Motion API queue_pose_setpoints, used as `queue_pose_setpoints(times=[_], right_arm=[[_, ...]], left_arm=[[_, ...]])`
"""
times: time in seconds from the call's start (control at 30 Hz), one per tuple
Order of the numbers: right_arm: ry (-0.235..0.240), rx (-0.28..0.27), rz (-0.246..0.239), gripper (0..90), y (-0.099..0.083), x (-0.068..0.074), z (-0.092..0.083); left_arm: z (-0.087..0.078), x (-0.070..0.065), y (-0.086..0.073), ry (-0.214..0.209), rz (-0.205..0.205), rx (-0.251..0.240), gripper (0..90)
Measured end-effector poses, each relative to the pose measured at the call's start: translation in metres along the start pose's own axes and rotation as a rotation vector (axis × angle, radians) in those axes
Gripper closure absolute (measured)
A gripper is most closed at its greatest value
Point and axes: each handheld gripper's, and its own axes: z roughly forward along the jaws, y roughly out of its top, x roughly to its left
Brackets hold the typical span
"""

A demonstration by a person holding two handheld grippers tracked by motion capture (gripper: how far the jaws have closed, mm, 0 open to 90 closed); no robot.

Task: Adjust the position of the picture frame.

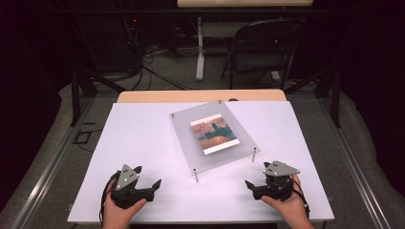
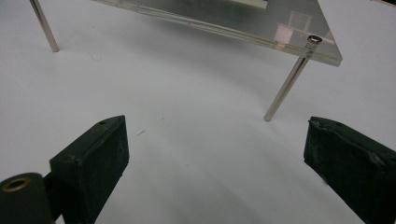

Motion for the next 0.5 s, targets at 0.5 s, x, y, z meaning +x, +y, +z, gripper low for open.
queue_pose_setpoints(times=[0.5], right_arm=[[-0.025,-0.013,-0.003,15.2,0.000,-0.003,-0.001]], left_arm=[[0.016,-0.016,0.013,-0.073,0.002,0.004,17.0]])
